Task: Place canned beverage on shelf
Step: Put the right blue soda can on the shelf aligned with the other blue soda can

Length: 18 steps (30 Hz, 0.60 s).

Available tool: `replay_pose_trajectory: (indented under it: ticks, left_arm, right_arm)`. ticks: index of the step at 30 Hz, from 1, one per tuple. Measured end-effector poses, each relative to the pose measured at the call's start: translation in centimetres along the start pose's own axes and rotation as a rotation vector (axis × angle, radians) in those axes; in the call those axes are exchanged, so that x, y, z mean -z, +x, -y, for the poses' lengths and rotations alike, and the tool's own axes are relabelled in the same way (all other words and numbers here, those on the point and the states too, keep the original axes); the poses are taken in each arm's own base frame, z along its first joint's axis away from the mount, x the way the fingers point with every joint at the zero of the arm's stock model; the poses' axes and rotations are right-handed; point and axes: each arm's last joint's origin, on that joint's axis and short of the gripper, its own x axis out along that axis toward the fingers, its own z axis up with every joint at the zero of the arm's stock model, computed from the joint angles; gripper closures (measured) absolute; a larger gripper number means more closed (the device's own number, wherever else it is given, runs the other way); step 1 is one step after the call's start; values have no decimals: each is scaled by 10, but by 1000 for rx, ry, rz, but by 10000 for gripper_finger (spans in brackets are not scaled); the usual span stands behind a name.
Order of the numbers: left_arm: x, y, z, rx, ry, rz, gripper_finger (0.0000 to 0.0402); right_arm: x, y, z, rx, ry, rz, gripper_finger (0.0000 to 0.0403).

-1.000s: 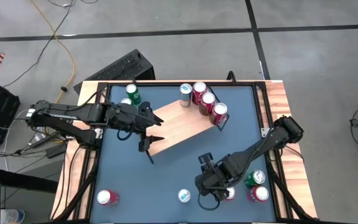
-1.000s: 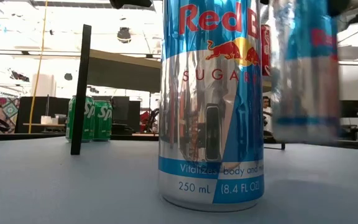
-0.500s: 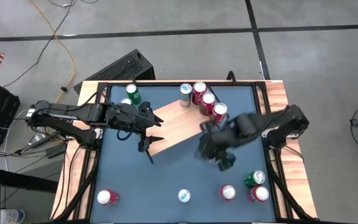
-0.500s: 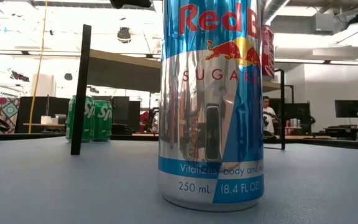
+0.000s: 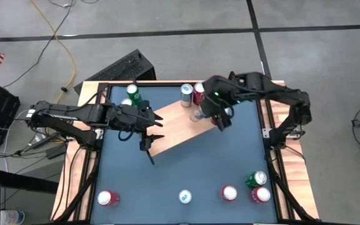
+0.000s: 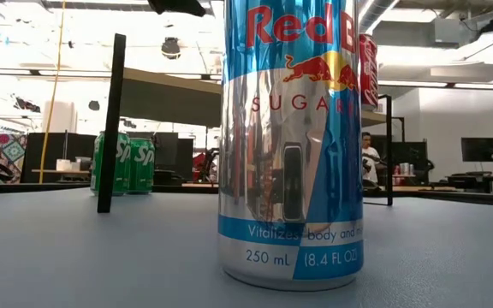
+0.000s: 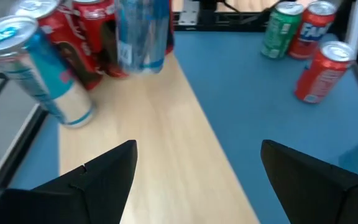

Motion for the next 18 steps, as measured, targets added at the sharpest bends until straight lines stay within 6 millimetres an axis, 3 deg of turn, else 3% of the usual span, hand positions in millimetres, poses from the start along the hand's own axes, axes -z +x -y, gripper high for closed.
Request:
replay_pose_trajectory:
  ticks: [6,18]
  left_arm:
    - [0,0,-1,-24,13,2,72]
    - [1,0,-1,-24,17,-6,72]
  right_arm:
    - [7,18,17,-24,-31,-33,203]
    - [3,55,26,-62,-111,-93,202]
